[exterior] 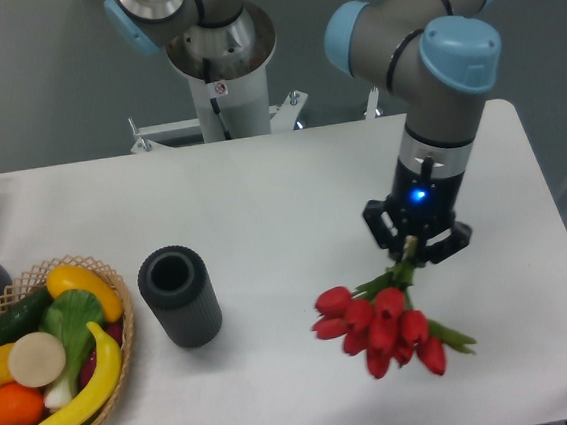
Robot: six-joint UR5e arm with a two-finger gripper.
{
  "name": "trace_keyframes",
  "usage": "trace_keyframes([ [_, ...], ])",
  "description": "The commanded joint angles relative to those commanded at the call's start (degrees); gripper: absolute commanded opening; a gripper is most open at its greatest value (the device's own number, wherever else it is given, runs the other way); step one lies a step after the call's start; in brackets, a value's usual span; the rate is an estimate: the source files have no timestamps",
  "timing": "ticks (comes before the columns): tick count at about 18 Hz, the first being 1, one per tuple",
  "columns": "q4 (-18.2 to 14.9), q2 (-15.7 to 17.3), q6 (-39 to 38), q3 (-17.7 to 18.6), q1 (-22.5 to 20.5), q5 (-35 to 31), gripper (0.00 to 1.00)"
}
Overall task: Insert the flowers into the vase
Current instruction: 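Carry the red tulip bunch with the gripper toward the black vase, then raise the tulips and position their stems above the vase opening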
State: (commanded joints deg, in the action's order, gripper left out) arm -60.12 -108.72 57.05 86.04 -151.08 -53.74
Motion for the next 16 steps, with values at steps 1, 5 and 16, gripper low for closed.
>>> trace_keyframes([
  [1,0.0,0.0,-0.7,0.0,0.1,2.6,0.11],
  [5,0.1,0.6,-1.1,0.2,1.4,10.9,0.11],
  [16,13.4,6.3,-0.4,11.9,1.5,42.2,0.19],
])
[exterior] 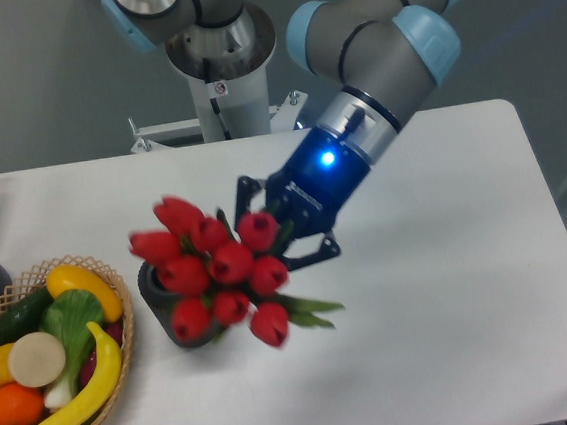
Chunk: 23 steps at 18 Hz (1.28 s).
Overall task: Insert the flowers into the vase
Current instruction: 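Raise the tulips and position their stems above the vase opening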
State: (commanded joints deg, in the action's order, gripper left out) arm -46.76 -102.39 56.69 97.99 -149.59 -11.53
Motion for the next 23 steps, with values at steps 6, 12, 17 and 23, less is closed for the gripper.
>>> trace_keyframes([
  [6,0.0,1.3,0.3,2.3,0.9,6.9,0.19],
  [12,0.0,2.5,3.9,5.1,2.5,7.9,0.23],
  [17,0.0,2.3,8.3,8.4,3.9,8.0,0.23],
  [23,0.1,1.1,12.0,10.2,5.2,8.1,0.23],
])
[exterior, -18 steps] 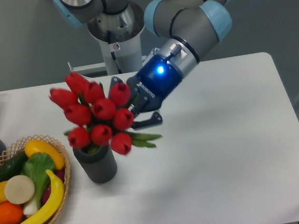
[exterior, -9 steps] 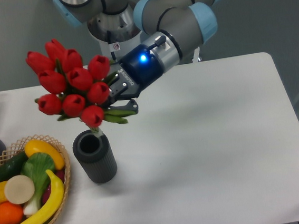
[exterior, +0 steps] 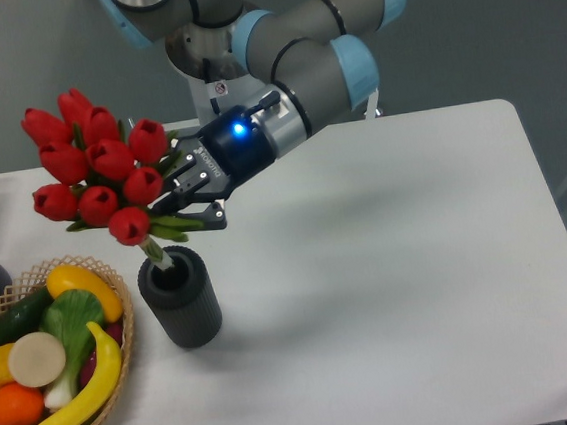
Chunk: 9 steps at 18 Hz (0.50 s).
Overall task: Insert the flowers into the vase
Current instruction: 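Raise the tulips and position their stems above the vase opening, then lower the tulip stems down into the black vase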
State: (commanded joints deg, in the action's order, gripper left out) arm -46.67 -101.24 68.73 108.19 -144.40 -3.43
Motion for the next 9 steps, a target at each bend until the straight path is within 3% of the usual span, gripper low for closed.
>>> trace_keyframes([
  [9,0.2,-0.4,1.8,0.7,-0.1,-0.1,0.23],
])
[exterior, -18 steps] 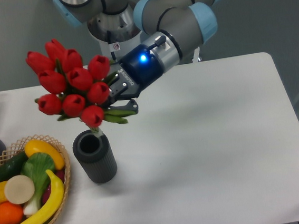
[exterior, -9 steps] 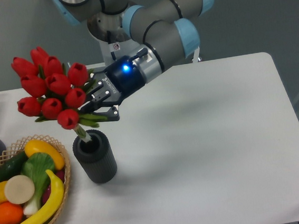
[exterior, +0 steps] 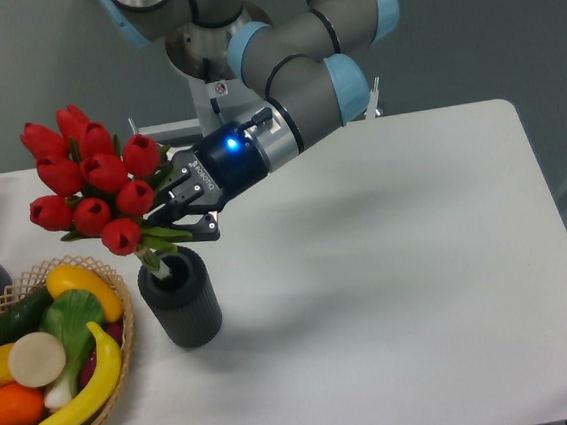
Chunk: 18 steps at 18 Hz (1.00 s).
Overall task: Insert the flowers into the vase
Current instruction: 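Lower the tulip stems down into the black vase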
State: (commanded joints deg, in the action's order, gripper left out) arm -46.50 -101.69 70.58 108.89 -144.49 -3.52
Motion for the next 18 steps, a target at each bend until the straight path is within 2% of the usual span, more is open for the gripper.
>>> trace_keyframes([
  [7,0.1,-0.7,5.6,4.6,0.0,-0.5,0.23],
  [12,0.2,-2.7,7.2,4.8,-0.1,-1.1,0.23],
  [15,0.2,-2.8,7.6,5.8,-0.2,-5.3,0.24],
  [18,0.2,-3.3,9.3,7.1,-0.9,-6.4,0.29],
])
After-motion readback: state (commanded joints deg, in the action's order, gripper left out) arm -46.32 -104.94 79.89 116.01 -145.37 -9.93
